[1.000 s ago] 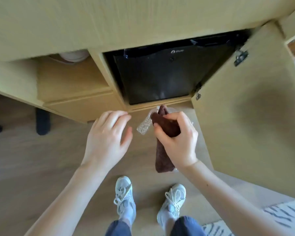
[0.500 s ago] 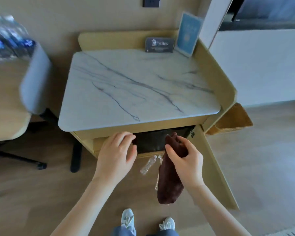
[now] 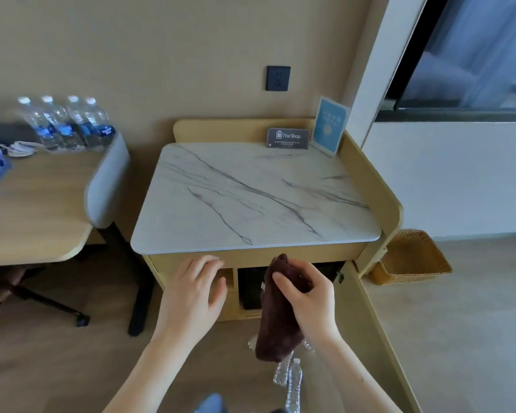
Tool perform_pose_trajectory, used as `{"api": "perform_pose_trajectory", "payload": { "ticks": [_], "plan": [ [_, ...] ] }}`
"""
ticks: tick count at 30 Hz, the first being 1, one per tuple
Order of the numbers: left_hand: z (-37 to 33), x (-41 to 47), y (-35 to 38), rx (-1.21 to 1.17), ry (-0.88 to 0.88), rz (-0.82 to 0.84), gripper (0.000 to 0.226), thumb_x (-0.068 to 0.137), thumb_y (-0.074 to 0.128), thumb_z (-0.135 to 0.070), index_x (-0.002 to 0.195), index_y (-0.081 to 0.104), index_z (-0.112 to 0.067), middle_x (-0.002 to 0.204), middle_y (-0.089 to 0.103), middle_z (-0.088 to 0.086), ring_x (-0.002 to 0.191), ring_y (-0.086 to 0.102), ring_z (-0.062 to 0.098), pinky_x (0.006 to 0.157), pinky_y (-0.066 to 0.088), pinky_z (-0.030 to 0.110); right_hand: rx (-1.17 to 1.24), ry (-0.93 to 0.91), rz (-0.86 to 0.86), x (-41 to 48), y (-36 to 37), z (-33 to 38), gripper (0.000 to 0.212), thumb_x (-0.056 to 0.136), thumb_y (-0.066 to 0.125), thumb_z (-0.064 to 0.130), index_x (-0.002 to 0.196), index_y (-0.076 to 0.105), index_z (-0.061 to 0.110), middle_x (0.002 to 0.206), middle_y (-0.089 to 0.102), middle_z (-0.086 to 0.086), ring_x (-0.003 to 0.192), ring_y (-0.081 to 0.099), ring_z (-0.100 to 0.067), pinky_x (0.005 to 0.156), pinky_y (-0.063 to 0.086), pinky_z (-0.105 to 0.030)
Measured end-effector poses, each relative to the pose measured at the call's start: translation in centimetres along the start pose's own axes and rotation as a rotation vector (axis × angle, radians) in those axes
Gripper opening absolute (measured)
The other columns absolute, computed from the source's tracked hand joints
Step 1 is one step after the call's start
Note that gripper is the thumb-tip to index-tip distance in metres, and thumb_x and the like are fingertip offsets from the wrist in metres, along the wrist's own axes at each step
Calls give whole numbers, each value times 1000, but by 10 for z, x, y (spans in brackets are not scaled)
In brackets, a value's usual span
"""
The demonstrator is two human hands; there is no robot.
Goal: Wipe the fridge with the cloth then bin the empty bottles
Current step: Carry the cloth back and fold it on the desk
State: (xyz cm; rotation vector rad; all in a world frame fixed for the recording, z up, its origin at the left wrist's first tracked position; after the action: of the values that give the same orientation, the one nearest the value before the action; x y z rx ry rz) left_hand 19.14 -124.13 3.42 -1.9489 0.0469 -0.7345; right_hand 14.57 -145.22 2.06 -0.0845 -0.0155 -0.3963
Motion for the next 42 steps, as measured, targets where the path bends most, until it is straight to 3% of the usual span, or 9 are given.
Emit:
{"api": "perform_pose_trajectory", "payload": {
  "ticks": [10, 20, 24, 31, 35, 42],
  "plan": [
    [-7, -40, -24, 92, -224, -16, 21, 85, 69, -16, 105, 72, -9, 105, 70, 1, 97, 66, 20, 79, 58, 32, -41, -90, 291, -6, 12, -2, 31, 73, 87, 14, 95, 73, 32, 83, 73, 7, 81, 71, -14, 72, 56, -20],
    [-4, -122, -67, 242, -552, -110, 20, 83, 72, -18, 102, 72, -13, 104, 70, -2, 97, 65, 17, 80, 53, 27, -86, -203, 619, -34, 68, 5, 32, 78, 85, 15, 100, 70, 33, 94, 71, 23, 93, 68, -2, 76, 52, -10],
    [9, -155, -90, 291, -661, -172, 20, 84, 73, -19, 104, 71, -14, 105, 70, -3, 100, 65, 15, 85, 45, 22, -84, -244, 742, -53, 107, 10, 33, 79, 84, 17, 98, 69, 39, 96, 70, 24, 96, 67, -1, 76, 51, -9],
    [57, -215, -130, 288, -789, -292, 33, 90, 51, -32, 107, 72, -13, 108, 69, -4, 102, 62, 17, 88, 52, 31, -102, -230, 869, -88, 197, 9, 32, 79, 83, 24, 105, 72, 37, 101, 70, 29, 100, 65, 5, 81, 54, -11],
    [104, -245, -155, 303, -846, -330, 29, 89, 56, -29, 108, 71, -14, 109, 68, -6, 103, 60, 15, 89, 53, 33, -104, -264, 900, -106, 255, 11, 33, 79, 83, 24, 103, 70, 42, 98, 68, 34, 99, 62, 11, 74, 48, -2],
    [178, -287, -208, 370, -910, -387, 25, 88, 59, -24, 109, 68, -14, 108, 66, -5, 101, 59, 16, 85, 52, 33, -62, -261, 940, -131, 353, 20, 32, 80, 81, 21, 109, 73, 32, 100, 73, 20, 99, 67, 2, 77, 54, -10]
  ]
}}
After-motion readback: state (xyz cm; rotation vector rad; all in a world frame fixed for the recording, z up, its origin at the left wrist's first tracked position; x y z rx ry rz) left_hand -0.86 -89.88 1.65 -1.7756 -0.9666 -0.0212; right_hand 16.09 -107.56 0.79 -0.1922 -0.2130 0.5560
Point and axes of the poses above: each hand's wrist, its own x-axis towards the middle knuckle, its own y-axis out of the palm, z = x × y, the point moved 2 cm from there along x, towards the middle knuckle
